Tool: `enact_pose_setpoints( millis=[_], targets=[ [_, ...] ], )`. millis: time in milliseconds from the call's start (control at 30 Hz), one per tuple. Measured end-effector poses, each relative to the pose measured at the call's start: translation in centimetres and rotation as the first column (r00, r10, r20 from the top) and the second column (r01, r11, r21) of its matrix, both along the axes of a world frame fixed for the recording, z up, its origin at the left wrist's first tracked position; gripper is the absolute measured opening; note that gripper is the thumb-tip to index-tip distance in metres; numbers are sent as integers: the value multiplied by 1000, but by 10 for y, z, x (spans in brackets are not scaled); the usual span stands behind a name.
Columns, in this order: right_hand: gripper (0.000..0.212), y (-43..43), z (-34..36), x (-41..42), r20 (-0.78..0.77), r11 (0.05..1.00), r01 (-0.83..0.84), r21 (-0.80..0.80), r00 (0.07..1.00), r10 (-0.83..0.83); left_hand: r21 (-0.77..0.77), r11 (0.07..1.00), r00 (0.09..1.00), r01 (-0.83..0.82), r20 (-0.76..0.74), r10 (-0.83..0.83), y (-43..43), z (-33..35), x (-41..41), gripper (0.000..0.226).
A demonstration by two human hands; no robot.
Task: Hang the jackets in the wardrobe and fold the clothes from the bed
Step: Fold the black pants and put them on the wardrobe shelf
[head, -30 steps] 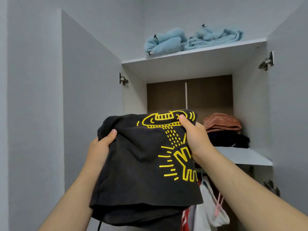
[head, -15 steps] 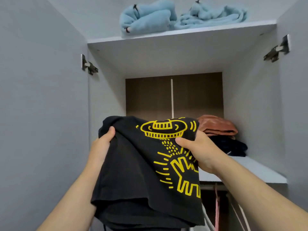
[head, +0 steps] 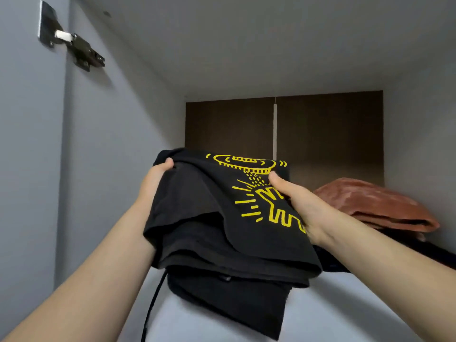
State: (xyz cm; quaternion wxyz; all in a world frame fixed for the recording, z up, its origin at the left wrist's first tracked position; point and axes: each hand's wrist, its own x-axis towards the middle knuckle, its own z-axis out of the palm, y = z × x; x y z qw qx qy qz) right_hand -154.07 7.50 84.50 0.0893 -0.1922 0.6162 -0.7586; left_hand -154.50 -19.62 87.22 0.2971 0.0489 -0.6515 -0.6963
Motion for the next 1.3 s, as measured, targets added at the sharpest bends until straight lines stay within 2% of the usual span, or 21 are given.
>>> enact_pose_setpoints(
  millis=[67, 167, 267, 367, 433, 600, 667, 733, 767, 800, 833, 867, 900, 933, 967, 1033, 1067, 1100, 1133, 1200, 1300],
  targets=[
    [30, -10, -17, -26, -64, 997, -58, 44, 996, 61, 7, 1000, 1000, 13, 14, -13, -8, -1, -31, 47],
    [44, -22, -26, -62, -204, 987, 100, 126, 976, -73, -3, 997, 996, 82, 43, -82, -23, -4, -72, 61],
    [51, -31, -12, -95, -286, 964, 243, 106, 936, -204, 25, 980, 979, 195, 53, -197, -32, 5, -104, 50],
    [48, -40, 7, -125, -292, 942, 332, 57, 908, -302, 1, 980, 978, 199, 58, -199, -40, 23, -138, 45],
    [46, -49, 16, -145, -314, 913, 398, 88, 881, -354, -5, 978, 977, 207, 51, -207, -45, 31, -162, 47],
    [82, -72, 14, -209, -272, 842, 520, 147, 839, -471, -4, 975, 961, 223, 169, -219, -56, 30, -209, 53],
    [88, -85, 6, -229, -259, 833, 528, 165, 838, -480, -24, 979, 952, 200, 242, -189, -66, 24, -225, 56],
    [76, -94, -11, -246, -200, 860, 471, 197, 878, -435, -108, 973, 944, 206, 282, -168, -66, 8, -236, 54],
    [66, -99, -19, -250, -109, 894, 400, 201, 916, -385, -181, 970, 936, 161, 338, -92, -64, -2, -245, 55],
    [59, -103, -25, -251, -1, 937, 290, 195, 955, -296, -330, 941, 932, 71, 359, 56, -61, -15, -251, 58],
    [57, -103, -31, -250, 84, 971, 164, 174, 980, -181, -535, 843, 913, 47, 365, 181, -61, -26, -249, 61],
    [56, -100, -34, -246, 136, 985, 46, 169, 988, -69, -633, 773, 880, 31, 384, 279, -57, -27, -246, 60],
    [51, -96, -33, -247, 159, 982, -30, 189, 987, -1, -665, 745, 873, 56, 394, 286, -57, -26, -249, 56],
    [47, -93, -29, -246, 156, 968, -55, 247, 988, 17, -646, 759, 880, 88, 407, 244, -58, -20, -250, 51],
    [44, -90, -22, -245, 111, 934, -20, 357, 994, -22, -557, 805, 882, 205, 461, 95, -63, -12, -248, 47],
    [43, -88, -9, -239, -111, 759, 175, 628, 985, -135, -361, 843, 854, 399, 481, -198, -70, 2, -228, 47],
    [37, -89, -5, -235, -237, 680, 285, 676, 957, -165, -330, 846, 853, 419, 462, -242, -71, 11, -220, 49],
    [31, -91, -2, -230, -323, 652, 352, 672, 931, -169, -403, 827, 873, 391, 448, -194, -69, 18, -218, 53],
    [27, -94, -1, -224, -360, 665, 364, 652, 920, -151, -494, 779, 886, 386, 435, -163, -63, 23, -214, 54],
    [36, -103, -4, -212, -349, 691, 272, 670, 937, -31, -590, 634, 824, 500, 548, -140, -44, 24, -198, 46],
    [45, -111, -22, -206, -373, 525, 243, 816, 914, 157, -737, 364, 792, 569, 610, -2, -35, -12, -193, 34]
  ],
)
